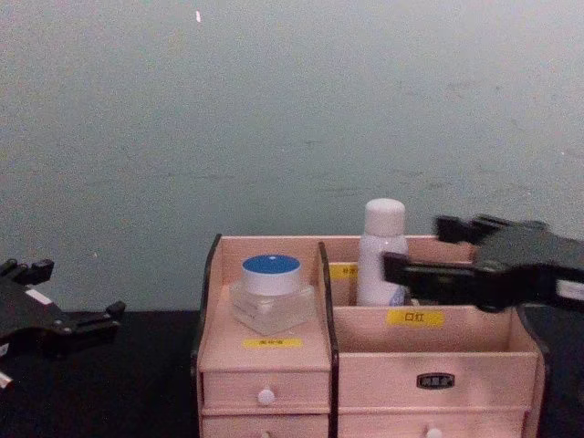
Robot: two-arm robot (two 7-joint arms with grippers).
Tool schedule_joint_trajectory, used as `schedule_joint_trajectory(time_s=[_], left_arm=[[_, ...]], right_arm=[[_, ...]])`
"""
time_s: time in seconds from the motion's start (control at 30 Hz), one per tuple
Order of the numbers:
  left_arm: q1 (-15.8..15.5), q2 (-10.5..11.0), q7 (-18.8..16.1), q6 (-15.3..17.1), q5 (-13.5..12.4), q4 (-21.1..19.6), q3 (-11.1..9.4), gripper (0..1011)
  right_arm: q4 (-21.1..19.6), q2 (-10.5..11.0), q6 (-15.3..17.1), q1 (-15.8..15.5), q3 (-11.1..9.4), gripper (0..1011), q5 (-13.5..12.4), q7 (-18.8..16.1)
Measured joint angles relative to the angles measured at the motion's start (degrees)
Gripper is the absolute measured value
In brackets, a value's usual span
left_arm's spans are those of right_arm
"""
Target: Pick up the facial cleanser and watermelon frost from the table and place them into the tiered storage box.
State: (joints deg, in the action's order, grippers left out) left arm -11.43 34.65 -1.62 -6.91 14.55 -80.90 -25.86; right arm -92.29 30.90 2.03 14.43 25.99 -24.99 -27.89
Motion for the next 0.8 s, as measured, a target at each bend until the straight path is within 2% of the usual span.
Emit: schedule_joint_trajectory(time_s=[0.07, 0.13, 0.17, 0.37, 0.5, 0.57, 0.8], left_arm=[[0.0, 0.0, 0.0, 0.0, 0.0, 0.0, 0.0, 1001], [0.0, 0.0, 0.0, 0.0, 0.0, 0.0, 0.0, 1001], [0.0, 0.0, 0.0, 0.0, 0.0, 0.0, 0.0, 1001], [0.0, 0.0, 0.0, 0.0, 0.0, 0.0, 0.0, 1001], [0.0, 0.0, 0.0, 0.0, 0.0, 0.0, 0.0, 1001], [0.0, 0.0, 0.0, 0.0, 0.0, 0.0, 0.0, 1001], [0.0, 0.0, 0.0, 0.0, 0.0, 0.0, 0.0, 1001]], right_arm=[[-1.33, 0.44, -2.09, -4.38, -3.01, 1000, -0.21, 3.55], [-1.96, 0.45, -3.27, -6.6, -4.64, 1000, -0.24, 5.63], [-2.43, 0.3, -4.52, -8.63, -6.15, 1000, -0.14, 7.74], [-3.34, -1.27, -8.51, -14.52, -11.26, 1000, 1.72, 15.1], [-3.08, -2.45, -9.93, -16.08, -13.06, 1000, 3.81, 18.9], [-2.2, -3.78, -10.83, -16.99, -14.46, 1000, 5.37, 21.86], [0.48, -6.21, -10.9, -17.11, -15.66, 1000, 7.32, 25.23]])
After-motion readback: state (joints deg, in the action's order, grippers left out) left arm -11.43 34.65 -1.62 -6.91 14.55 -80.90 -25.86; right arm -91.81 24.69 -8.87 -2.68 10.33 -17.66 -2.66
